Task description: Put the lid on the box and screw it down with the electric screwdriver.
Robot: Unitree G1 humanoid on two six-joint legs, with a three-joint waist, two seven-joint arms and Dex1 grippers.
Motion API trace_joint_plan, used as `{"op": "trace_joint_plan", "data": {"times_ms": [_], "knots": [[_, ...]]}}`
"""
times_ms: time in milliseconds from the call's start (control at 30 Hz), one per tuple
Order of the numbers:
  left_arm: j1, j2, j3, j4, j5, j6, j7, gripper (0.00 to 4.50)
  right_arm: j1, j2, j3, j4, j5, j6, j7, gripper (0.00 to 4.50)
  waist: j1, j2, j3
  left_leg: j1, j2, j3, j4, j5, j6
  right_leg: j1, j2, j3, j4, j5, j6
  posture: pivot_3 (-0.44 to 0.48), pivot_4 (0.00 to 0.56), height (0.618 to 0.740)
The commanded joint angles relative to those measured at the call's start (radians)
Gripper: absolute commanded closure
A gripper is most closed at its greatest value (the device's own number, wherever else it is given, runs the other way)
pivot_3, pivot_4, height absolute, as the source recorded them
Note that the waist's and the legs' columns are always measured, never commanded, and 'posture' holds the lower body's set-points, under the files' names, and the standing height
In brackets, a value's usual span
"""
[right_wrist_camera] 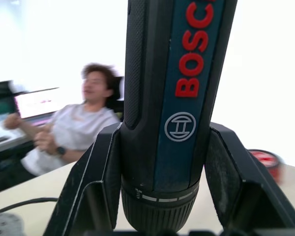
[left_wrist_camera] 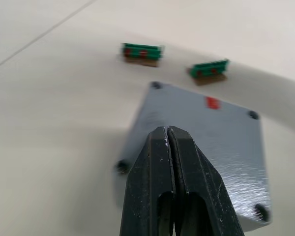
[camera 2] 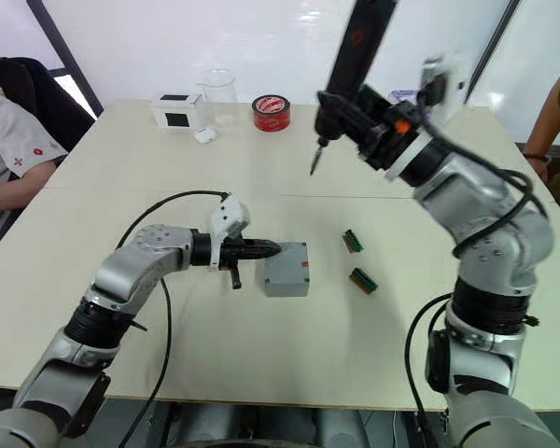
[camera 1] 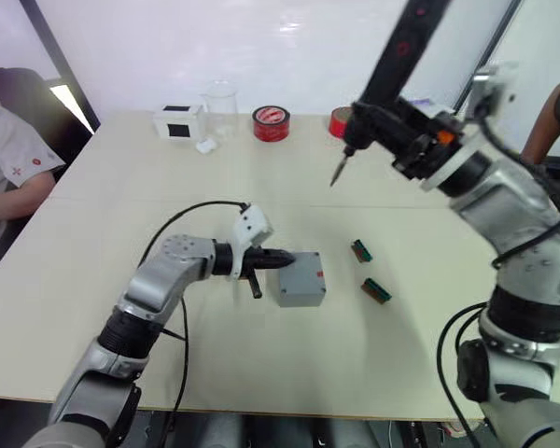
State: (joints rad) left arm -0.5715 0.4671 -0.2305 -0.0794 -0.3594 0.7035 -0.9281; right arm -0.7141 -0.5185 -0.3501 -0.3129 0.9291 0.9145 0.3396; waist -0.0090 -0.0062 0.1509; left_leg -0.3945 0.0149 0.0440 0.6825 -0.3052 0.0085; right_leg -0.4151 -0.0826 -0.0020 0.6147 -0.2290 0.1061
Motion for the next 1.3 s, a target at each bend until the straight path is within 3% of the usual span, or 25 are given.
{"op": "trace_joint_plan", "data": {"times_ms": [33, 100, 200, 267, 367, 700, 900, 967, 1133, 1200, 1300], "knots": [[-0.038, 0.072, 0.087, -0.069, -0.083, 0.076, -0.055, 4.50, 0.022, -0.196, -0.047, 0.089, 0.099, 0.311, -0.018, 2.69, 0.000, 0.000, 0.001, 0.000, 0.000, 0.000, 0.000, 0.000, 0.000, 0.000, -0.001, 0.000, 0.000, 0.000, -0.001, 0.000, 0.150, 0.740], [-0.037, 0.099, 0.098, -0.093, -0.109, 0.095, -0.075, 4.50, 0.032, -0.274, -0.027, 0.111, 0.108, 0.406, -0.004, 2.69, -0.001, 0.001, 0.002, -0.002, 0.000, 0.000, 0.000, 0.000, 0.000, -0.002, -0.001, 0.000, -0.001, -0.002, -0.003, 0.000, 0.150, 0.740], [0.006, 0.237, 0.049, -0.215, -0.138, 0.120, -0.202, 4.50, 0.106, -0.492, 0.109, 0.152, 0.028, 0.520, 0.093, 2.69, -0.002, 0.004, 0.004, -0.013, -0.001, 0.001, 0.001, 0.000, 0.001, -0.014, -0.001, 0.001, 0.000, 0.000, 0.000, 0.000, 0.150, 0.740], [0.042, 0.292, 0.020, -0.275, -0.144, 0.113, -0.246, 4.50, 0.109, -0.541, 0.146, 0.225, 0.005, 0.572, 0.113, 2.69, -0.006, 0.005, 0.004, -0.014, 0.000, 0.002, 0.000, -0.001, 0.002, -0.016, 0.000, 0.002, -0.001, 0.000, 0.000, 0.000, 0.150, 0.740], [0.078, 0.301, 0.030, -0.327, -0.185, 0.138, -0.241, 4.50, 0.130, -0.592, 0.191, 0.292, -0.006, 0.630, 0.186, 2.69, -0.003, 0.006, 0.006, -0.014, -0.001, 0.004, 0.001, -0.001, 0.002, -0.016, 0.000, 0.003, -0.001, 0.000, 0.000, 0.000, 0.150, 0.740], [0.144, 0.290, 0.049, -0.427, -0.210, 0.162, -0.134, 4.50, 0.061, -0.565, 0.296, 0.562, -0.052, 0.700, 0.211, 2.69, -0.002, 0.005, 0.007, -0.014, -0.002, 0.004, 0.001, -0.001, 0.002, -0.016, 0.001, 0.003, -0.001, 0.000, 0.000, 0.000, 0.150, 0.740], [0.171, 0.299, 0.075, -0.432, -0.230, 0.171, -0.097, 4.50, -0.004, -0.521, 0.378, 0.648, -0.170, 0.688, 0.220, 2.69, -0.002, 0.004, 0.007, -0.014, -0.002, 0.004, 0.001, -0.001, 0.002, -0.016, 0.002, 0.003, 0.000, 0.000, 0.000, 0.000, 0.150, 0.740], [0.175, 0.313, 0.075, -0.427, -0.231, 0.182, -0.095, 4.50, -0.004, -0.526, 0.413, 0.645, -0.200, 0.672, 0.236, 1.69, -0.001, 0.004, 0.007, -0.014, -0.002, 0.004, 0.001, -0.001, 0.002, -0.016, 0.002, 0.003, 0.000, 0.000, 0.000, 0.000, 0.150, 0.740], [0.198, 0.350, 0.113, -0.385, -0.234, 0.175, -0.094, 4.50, -0.003, -0.540, 0.420, 0.629, -0.244, 0.597, 0.300, 0.05, -0.002, 0.003, 0.007, -0.013, -0.002, 0.004, 0.002, -0.001, 0.002, -0.014, 0.002, 0.003, -0.001, 0.000, 0.000, 0.000, 0.150, 0.740], [0.206, 0.352, 0.156, -0.369, -0.257, 0.187, -0.084, 4.50, -0.008, -0.558, 0.408, 0.621, -0.270, 0.534, 0.327, 0.05, -0.001, 0.003, 0.007, -0.013, -0.002, 0.004, 0.002, -0.001, 0.002, -0.014, 0.002, 0.003, -0.001, 0.000, 0.000, 0.000, 0.150, 0.740], [0.252, 0.369, 0.247, -0.336, -0.303, 0.220, -0.080, 4.50, 0.034, -0.599, 0.328, 0.551, -0.310, 0.270, 0.430, 0.05, -0.001, 0.003, 0.007, -0.013, -0.002, 0.003, 0.002, -0.001, 0.002, -0.014, 0.002, 0.003, -0.001, 0.000, 0.001, 0.000, 0.150, 0.740]]}}
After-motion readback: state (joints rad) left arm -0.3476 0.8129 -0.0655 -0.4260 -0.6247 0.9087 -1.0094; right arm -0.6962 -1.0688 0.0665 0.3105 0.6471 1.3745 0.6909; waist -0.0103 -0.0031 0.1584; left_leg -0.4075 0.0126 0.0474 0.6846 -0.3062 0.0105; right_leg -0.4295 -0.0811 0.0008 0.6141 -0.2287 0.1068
